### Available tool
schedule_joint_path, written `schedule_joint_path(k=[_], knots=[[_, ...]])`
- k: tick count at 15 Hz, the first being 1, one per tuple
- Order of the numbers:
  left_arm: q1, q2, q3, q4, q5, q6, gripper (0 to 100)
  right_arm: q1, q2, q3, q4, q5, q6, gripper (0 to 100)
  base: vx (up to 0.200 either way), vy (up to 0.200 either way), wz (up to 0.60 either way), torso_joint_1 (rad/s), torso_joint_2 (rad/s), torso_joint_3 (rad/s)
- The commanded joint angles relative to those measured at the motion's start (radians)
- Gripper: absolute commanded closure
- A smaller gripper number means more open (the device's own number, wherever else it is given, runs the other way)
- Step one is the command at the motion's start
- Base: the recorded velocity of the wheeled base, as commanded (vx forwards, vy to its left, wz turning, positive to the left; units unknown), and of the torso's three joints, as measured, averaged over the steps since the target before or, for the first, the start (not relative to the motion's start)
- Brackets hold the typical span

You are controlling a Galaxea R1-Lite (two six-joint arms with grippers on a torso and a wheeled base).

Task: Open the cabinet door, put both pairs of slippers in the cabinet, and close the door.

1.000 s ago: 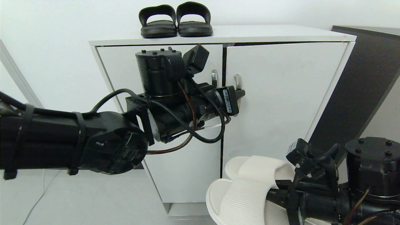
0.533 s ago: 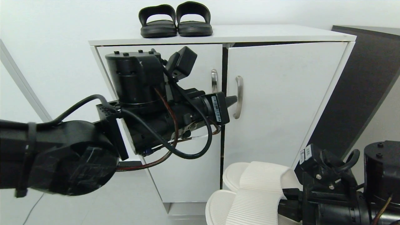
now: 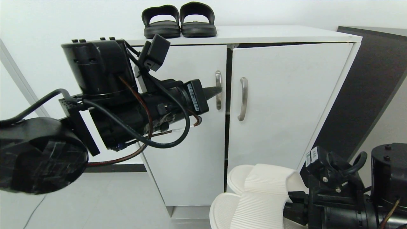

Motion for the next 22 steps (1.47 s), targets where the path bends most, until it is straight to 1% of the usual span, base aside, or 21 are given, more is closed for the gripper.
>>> schedule_joint_path(k=[1,10,14,21,22], knots=[[0.028,0.051,-0.049,-0.001,-0.005,0.000,100,0.000,0.003,-0.002,-0.001,0.001,0.000,100,0.000,0.000,0.00,0.000,0.00,0.000],[0.023,0.145,-0.198,0.008,-0.008,-0.001,100,0.000,0.003,-0.003,-0.001,-0.001,-0.006,100,0.000,0.000,0.00,0.000,0.00,0.000],[0.023,0.181,-0.247,0.010,-0.006,-0.001,100,0.003,0.003,0.003,0.002,0.001,-0.022,100,0.000,0.000,0.00,0.000,0.00,0.000],[0.023,0.231,-0.285,0.002,-0.006,-0.006,100,0.063,0.021,0.027,0.006,-0.001,-0.022,100,0.000,0.000,0.00,0.000,0.00,0.000],[0.023,0.235,-0.292,0.001,-0.006,-0.008,100,0.080,0.024,0.036,0.006,-0.002,-0.022,100,-0.200,0.000,0.00,-0.002,0.00,-0.002]])
